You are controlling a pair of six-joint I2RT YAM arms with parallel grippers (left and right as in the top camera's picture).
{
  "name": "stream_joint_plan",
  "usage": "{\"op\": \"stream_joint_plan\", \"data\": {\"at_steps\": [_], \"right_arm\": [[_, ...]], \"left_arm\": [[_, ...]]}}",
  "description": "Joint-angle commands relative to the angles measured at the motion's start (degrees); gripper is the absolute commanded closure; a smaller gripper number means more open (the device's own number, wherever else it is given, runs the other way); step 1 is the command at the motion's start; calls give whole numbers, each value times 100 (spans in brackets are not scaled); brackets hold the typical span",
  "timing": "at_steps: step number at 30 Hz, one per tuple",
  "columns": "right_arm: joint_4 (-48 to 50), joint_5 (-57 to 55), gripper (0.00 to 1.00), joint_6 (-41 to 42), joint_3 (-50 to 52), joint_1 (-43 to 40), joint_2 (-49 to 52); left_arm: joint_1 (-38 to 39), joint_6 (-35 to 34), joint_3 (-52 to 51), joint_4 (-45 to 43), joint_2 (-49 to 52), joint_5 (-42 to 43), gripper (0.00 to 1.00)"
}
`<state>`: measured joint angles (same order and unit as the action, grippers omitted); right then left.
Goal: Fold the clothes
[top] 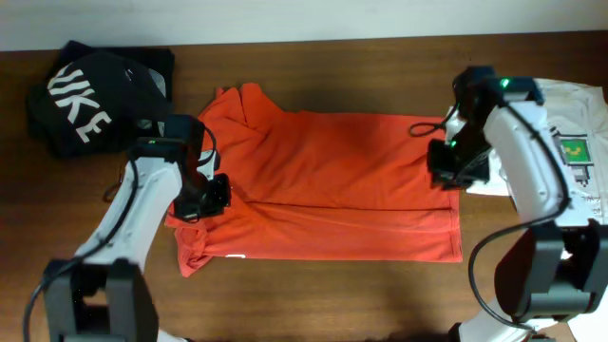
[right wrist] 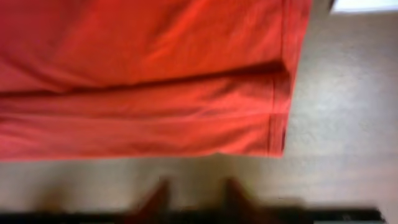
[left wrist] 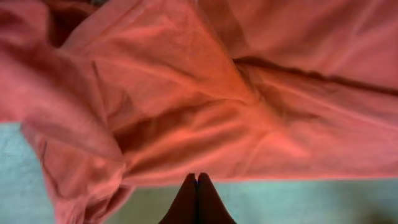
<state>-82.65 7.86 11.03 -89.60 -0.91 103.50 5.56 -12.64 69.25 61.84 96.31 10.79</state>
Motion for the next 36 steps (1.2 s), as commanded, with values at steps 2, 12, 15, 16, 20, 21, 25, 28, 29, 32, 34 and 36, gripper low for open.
{"op": "stream_joint_plan", "data": {"at_steps": [2, 12, 15, 16, 20, 21, 25, 28, 29, 32, 34, 36], "right_arm": [[994, 249, 96, 83, 1202, 20, -74], [3045, 249, 96, 693, 3222, 15, -70], [3519, 251, 96, 946, 3711, 15, -70], [3493, 249, 96, 946, 3781, 15, -70], [3169, 254, 96, 1211, 3786, 9, -72], [3062, 251, 96, 1248, 3783, 9, -90], [2380, 245, 96, 1241, 3783, 9, -376], [1766, 205, 96, 1239, 3783, 11, -863], [1591, 203, 96, 1237, 3786, 11, -1056], [1196, 184, 96, 1178, 3779, 11, -2033], [1104, 186, 68, 911, 3641, 11, -2498], [968, 186, 1, 737, 3228, 11, -2791]], "left_arm": [[0, 31, 9, -535, 837, 20, 99], [-133, -428, -44, -479, 2059, -398, 100], [-133, -627, -326, -481, 2063, -461, 99], [-133, -787, -481, -459, 2063, -461, 99], [-131, -1029, -796, -76, 2055, -457, 99], [-122, -1029, -807, 127, 2011, -457, 99], [-118, -1130, -951, 640, 1196, -455, 99], [26, -1244, -1329, 857, -57, -354, 100], [162, -1276, -1469, 994, -568, -236, 99], [597, -1436, -1515, 1204, -1692, -234, 99], [656, -1434, -1320, 1078, -2124, -494, 99], [638, -1403, -466, 1056, -2282, -1082, 32]]}}
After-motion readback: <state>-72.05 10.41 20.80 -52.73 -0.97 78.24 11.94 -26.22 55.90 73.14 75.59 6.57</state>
